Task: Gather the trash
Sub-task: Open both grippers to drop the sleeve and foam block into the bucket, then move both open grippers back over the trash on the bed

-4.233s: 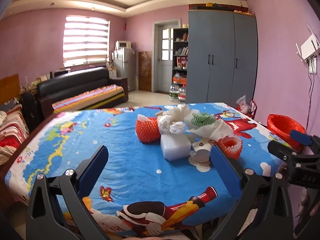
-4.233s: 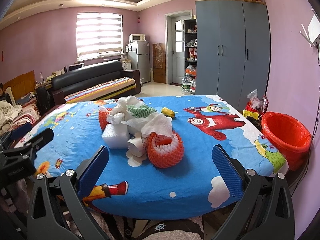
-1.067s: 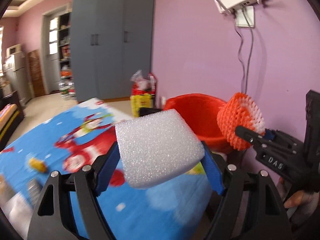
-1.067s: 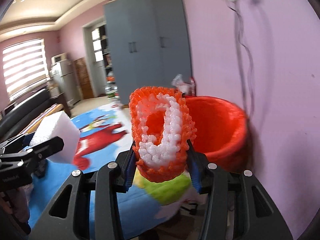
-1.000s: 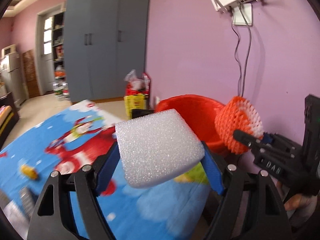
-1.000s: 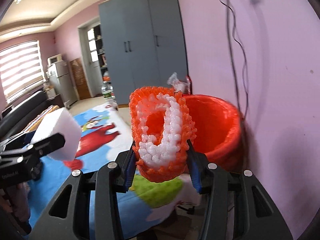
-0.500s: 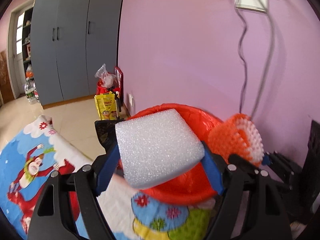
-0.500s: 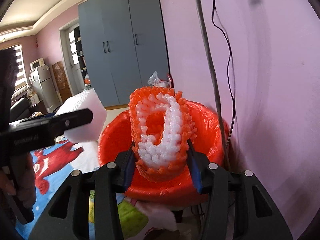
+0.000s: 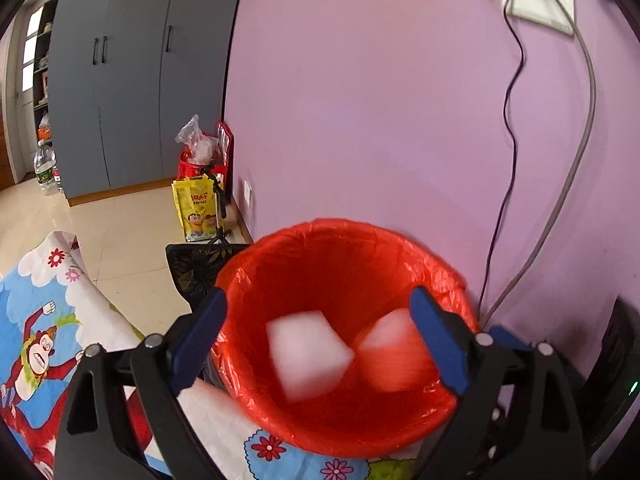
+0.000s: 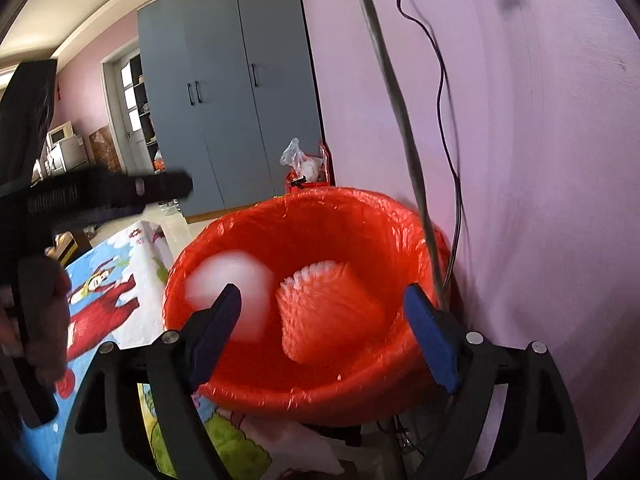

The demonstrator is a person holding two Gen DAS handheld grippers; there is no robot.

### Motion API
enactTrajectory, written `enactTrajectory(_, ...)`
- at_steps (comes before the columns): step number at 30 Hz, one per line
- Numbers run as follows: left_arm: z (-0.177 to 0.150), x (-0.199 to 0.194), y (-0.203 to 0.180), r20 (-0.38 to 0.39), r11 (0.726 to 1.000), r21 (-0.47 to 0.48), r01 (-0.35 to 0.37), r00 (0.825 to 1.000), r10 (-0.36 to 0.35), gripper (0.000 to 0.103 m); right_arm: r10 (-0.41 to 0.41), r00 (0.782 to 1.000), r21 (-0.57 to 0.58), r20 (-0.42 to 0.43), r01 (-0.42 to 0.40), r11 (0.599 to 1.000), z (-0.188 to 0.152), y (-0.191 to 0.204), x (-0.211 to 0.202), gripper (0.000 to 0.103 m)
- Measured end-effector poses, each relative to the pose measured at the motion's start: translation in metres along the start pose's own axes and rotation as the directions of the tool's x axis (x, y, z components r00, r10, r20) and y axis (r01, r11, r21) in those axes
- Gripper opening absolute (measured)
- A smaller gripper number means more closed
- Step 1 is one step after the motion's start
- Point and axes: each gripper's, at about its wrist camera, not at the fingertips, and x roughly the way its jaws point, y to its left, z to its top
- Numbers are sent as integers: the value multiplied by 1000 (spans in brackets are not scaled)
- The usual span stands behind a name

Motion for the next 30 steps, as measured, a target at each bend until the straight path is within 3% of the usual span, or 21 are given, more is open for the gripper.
enactTrajectory(3,1,-20,3,22,1000,-8,-17,1000,17,95,7,1000,-3,11,-7,1000,-7,5,-16,80)
enactTrajectory(8,-20,-80,5,60,986,13,-169,984,168,98,32,999,-25,24,-31,999,-15,23,-50,79)
enactTrajectory(13,-74,-156,5,60,958,25,-287,957,285,98,111,993,-75,26,-109,991,-23,55,-88,79)
enactTrajectory(16,-114,-206,7,66,933,1,-359,931,358,99,186,982,-101,12,-184,978,-32,90,-105,80)
enactTrajectory(19,-150,-253,12,69,922,-35,-386,919,388,98,242,970,-135,10,-239,962,-38,117,-123,81)
enactTrajectory(24,-200,-326,19,110,868,-78,-491,861,497,98,336,942,-188,-22,-334,924,-59,172,-149,81)
enactTrajectory(30,-266,-403,41,107,776,-181,-604,772,626,98,425,901,-268,-85,-431,861,-86,236,-177,81)
